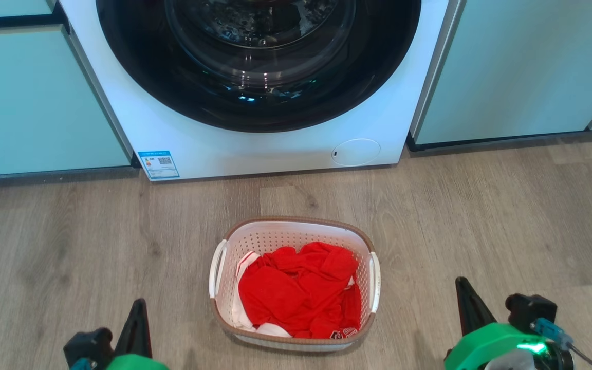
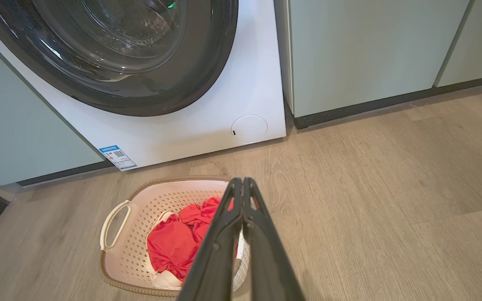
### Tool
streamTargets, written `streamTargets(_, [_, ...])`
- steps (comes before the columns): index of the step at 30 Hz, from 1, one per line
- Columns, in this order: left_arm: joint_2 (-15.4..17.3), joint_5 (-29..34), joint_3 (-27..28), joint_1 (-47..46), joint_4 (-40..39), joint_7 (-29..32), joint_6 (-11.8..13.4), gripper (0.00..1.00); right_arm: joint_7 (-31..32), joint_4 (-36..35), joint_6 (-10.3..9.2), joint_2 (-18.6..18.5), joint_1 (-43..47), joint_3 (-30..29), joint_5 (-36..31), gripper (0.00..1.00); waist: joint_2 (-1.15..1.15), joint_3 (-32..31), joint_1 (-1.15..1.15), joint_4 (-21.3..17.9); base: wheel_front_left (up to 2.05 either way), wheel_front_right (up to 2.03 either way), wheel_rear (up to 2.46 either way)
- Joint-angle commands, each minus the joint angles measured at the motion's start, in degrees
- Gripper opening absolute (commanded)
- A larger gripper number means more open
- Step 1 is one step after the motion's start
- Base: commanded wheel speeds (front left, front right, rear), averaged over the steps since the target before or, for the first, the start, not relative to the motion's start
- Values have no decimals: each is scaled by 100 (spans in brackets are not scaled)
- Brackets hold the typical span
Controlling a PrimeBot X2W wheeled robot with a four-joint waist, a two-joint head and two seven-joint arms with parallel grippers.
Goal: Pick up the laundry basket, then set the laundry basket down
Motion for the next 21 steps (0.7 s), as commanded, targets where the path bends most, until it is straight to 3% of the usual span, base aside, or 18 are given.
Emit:
streamTargets(1, [11,-193,63,-230,-165,33,-61,0,36,-212,1,-43,-213,-54,200,0,0,-1,0,5,0,0,0])
streamTargets(21, [24,-1507,228,-472,-127,345,-205,0,310,-287,3,-103,-321,-201,1473,0,0,-7,0,48,0,0,0])
